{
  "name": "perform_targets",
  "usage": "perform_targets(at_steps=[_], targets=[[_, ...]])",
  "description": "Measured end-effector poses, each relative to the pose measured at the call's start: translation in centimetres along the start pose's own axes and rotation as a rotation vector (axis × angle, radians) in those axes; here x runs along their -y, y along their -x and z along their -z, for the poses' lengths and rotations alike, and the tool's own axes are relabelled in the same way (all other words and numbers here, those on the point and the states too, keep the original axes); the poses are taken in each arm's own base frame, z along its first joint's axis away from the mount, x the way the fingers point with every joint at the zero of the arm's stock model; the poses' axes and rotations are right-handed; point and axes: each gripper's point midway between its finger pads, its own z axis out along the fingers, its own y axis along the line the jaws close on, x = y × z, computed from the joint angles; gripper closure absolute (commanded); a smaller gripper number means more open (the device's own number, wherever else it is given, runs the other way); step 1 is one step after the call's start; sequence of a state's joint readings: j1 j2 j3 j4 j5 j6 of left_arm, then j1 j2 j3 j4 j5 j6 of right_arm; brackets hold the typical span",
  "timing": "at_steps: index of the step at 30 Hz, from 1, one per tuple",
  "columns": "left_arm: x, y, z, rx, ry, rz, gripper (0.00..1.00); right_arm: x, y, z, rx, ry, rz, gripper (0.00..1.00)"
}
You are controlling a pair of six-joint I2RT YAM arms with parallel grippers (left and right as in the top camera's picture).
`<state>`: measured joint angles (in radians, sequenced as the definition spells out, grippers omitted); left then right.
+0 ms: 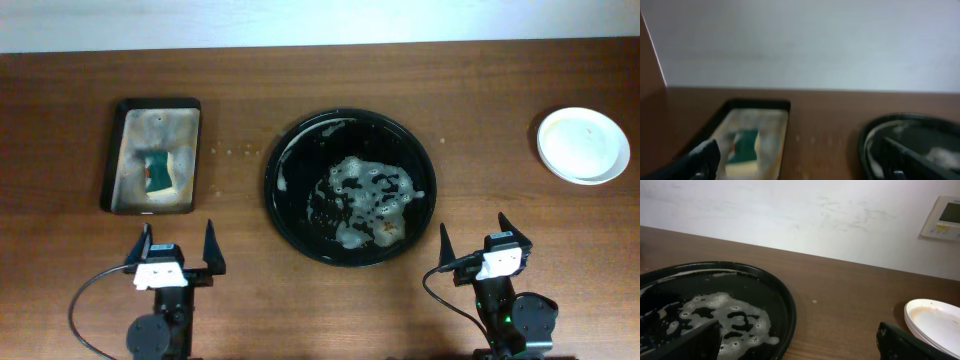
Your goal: Clean dirty plates on tray and stack at the side
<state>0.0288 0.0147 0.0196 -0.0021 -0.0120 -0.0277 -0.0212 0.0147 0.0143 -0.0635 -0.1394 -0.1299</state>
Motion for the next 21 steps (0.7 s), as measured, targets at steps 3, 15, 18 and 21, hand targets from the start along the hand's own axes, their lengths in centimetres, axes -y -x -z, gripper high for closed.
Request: perform_targets(at_steps=[3, 15, 18, 21], targets=[[-0.1, -1.3, 0.0, -0.049, 0.007, -0.001, 0.01, 0.0, 0.0, 0.0, 0.000, 0.000, 0.000, 0.01], [-0.4, -2.2, 0.0, -0.083, 0.025, -0.002, 0.01, 0.0, 0.0, 0.0, 0.000, 0.000, 0.000, 0.01], [-0.4, -2.2, 0.0, -0.083, 0.025, -0.002, 0.01, 0.0, 0.0, 0.0, 0.000, 0.000, 0.000, 0.01], [-0.4, -2.2, 0.0, -0.083, 0.025, -0.002, 0.01, 0.0, 0.0, 0.0, 0.000, 0.000, 0.000, 0.01]])
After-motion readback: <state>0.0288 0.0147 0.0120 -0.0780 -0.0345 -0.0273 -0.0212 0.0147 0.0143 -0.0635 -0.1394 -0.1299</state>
